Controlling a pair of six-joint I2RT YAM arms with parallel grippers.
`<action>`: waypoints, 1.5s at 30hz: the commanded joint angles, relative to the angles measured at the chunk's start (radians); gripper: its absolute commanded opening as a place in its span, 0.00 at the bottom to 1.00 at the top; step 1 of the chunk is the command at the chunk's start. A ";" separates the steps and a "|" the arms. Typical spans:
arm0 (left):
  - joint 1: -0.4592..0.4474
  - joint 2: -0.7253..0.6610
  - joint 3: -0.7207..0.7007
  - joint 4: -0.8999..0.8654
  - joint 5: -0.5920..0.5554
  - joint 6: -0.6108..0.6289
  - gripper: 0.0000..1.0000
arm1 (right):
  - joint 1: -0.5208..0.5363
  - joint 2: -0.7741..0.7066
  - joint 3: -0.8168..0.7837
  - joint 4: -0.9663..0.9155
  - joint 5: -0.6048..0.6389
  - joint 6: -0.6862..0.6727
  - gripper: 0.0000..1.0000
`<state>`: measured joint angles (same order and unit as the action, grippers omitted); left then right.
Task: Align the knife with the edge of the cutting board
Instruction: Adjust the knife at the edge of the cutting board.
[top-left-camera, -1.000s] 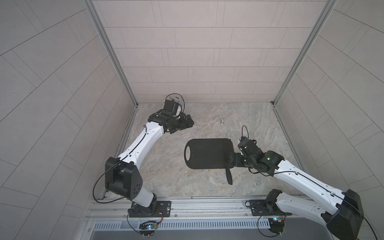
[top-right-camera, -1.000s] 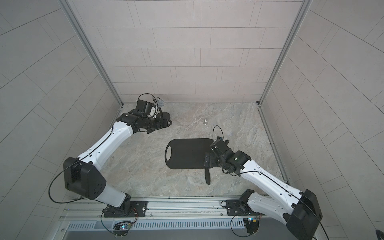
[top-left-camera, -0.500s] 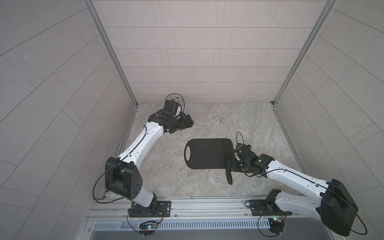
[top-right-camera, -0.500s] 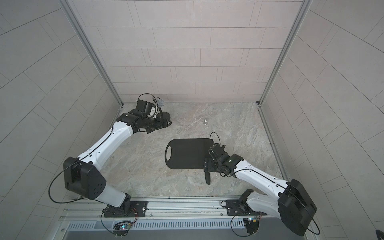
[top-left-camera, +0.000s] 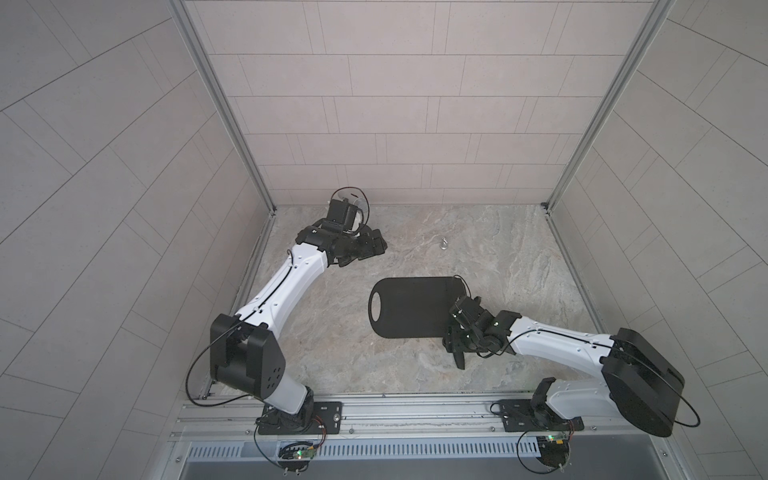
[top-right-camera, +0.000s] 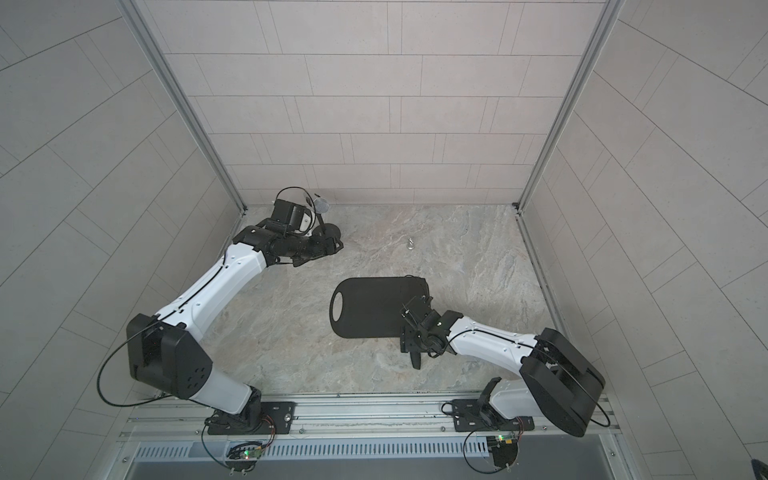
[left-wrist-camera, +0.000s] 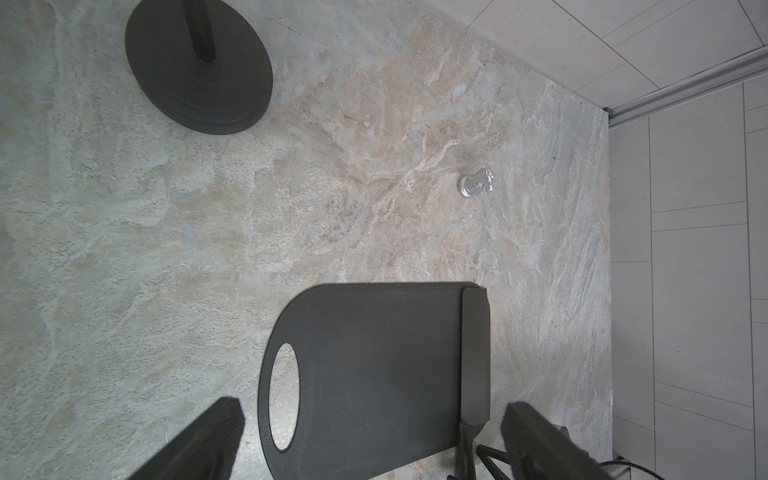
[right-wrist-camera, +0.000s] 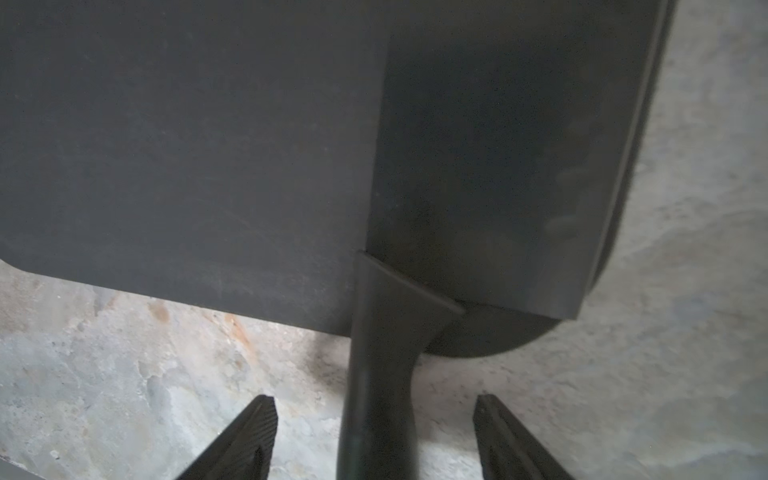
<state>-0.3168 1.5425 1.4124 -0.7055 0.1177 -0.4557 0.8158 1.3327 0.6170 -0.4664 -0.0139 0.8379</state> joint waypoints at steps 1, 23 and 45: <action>-0.006 -0.015 0.000 -0.018 -0.004 0.014 1.00 | 0.024 0.047 0.016 0.020 0.009 0.021 0.72; -0.006 -0.017 0.000 -0.019 -0.003 0.015 1.00 | 0.080 0.166 0.064 0.038 0.034 0.045 0.56; -0.007 -0.015 0.000 -0.020 -0.003 0.015 1.00 | 0.088 0.175 0.055 0.037 0.041 0.059 0.43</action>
<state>-0.3168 1.5425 1.4124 -0.7055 0.1139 -0.4553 0.8951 1.4712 0.7021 -0.3954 0.0441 0.8803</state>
